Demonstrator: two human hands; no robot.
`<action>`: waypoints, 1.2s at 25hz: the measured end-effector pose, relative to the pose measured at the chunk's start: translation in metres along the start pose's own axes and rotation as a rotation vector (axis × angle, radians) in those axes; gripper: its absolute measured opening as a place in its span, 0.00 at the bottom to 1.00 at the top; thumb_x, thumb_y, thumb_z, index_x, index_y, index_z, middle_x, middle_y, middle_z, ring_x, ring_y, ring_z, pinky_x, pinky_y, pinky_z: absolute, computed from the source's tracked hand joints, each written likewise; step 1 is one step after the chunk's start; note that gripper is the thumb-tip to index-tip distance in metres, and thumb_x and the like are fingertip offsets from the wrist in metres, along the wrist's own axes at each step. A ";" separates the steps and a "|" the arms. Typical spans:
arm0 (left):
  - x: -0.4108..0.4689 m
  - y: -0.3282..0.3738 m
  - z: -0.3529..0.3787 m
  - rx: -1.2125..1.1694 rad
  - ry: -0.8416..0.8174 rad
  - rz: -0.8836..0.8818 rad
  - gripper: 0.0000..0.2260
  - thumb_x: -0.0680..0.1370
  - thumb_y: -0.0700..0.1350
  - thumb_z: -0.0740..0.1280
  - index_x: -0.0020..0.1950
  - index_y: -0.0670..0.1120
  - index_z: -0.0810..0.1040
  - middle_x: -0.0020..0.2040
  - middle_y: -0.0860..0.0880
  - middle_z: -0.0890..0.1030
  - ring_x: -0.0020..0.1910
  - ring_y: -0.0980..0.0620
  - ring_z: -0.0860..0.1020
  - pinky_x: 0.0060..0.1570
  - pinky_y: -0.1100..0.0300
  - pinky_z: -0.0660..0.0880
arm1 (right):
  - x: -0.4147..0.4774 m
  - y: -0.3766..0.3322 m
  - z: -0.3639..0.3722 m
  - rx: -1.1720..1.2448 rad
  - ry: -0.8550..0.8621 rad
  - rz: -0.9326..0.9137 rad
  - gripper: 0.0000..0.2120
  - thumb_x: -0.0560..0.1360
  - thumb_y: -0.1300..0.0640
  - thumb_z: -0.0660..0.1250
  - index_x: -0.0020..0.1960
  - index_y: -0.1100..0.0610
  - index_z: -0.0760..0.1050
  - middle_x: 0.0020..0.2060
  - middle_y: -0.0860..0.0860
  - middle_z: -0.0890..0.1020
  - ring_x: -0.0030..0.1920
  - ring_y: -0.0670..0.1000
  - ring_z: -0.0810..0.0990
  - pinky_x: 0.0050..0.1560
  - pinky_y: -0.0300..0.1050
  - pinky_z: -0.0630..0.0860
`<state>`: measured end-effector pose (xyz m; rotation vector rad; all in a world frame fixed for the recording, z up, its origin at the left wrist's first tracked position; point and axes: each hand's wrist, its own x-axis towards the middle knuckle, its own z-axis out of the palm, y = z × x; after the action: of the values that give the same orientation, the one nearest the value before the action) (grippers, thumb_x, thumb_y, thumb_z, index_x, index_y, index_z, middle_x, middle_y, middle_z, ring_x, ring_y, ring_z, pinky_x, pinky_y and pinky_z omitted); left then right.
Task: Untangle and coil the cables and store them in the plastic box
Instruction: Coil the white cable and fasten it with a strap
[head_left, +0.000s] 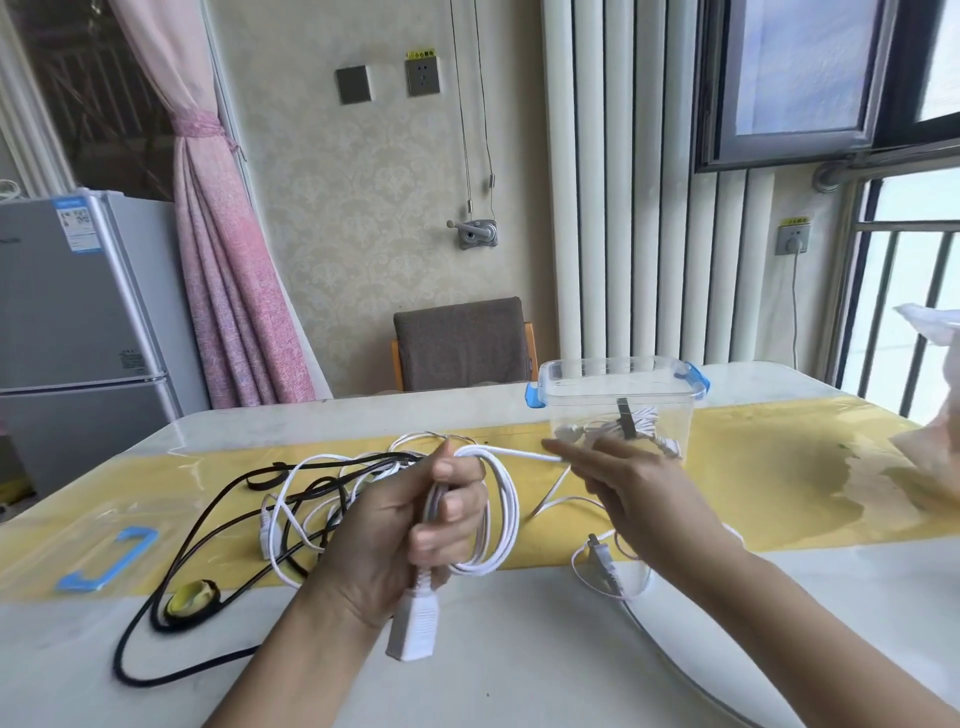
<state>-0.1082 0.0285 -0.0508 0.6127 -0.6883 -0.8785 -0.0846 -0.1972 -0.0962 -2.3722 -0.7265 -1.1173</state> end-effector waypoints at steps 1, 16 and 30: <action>0.000 0.000 -0.002 0.001 0.018 0.041 0.13 0.84 0.43 0.50 0.54 0.38 0.73 0.45 0.42 0.79 0.30 0.54 0.69 0.32 0.61 0.68 | -0.003 -0.004 0.005 -0.013 -0.050 -0.005 0.18 0.74 0.55 0.56 0.59 0.46 0.79 0.33 0.47 0.77 0.28 0.53 0.77 0.22 0.42 0.72; 0.006 -0.015 -0.026 1.346 0.982 0.497 0.11 0.82 0.34 0.52 0.60 0.44 0.68 0.45 0.50 0.80 0.28 0.57 0.72 0.32 0.68 0.70 | -0.008 -0.052 0.012 -0.110 -0.311 -0.227 0.18 0.58 0.66 0.74 0.34 0.46 0.71 0.36 0.42 0.74 0.38 0.47 0.71 0.35 0.36 0.68; -0.002 -0.012 0.003 1.073 0.641 -0.380 0.27 0.77 0.64 0.53 0.32 0.44 0.72 0.25 0.50 0.58 0.22 0.56 0.54 0.20 0.67 0.52 | 0.015 -0.016 -0.036 -0.071 0.197 -0.025 0.03 0.71 0.55 0.72 0.39 0.53 0.82 0.36 0.46 0.79 0.38 0.49 0.75 0.44 0.40 0.68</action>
<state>-0.1171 0.0242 -0.0581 1.9369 -0.4067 -0.5325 -0.1073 -0.2011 -0.0608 -2.2737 -0.6585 -1.3852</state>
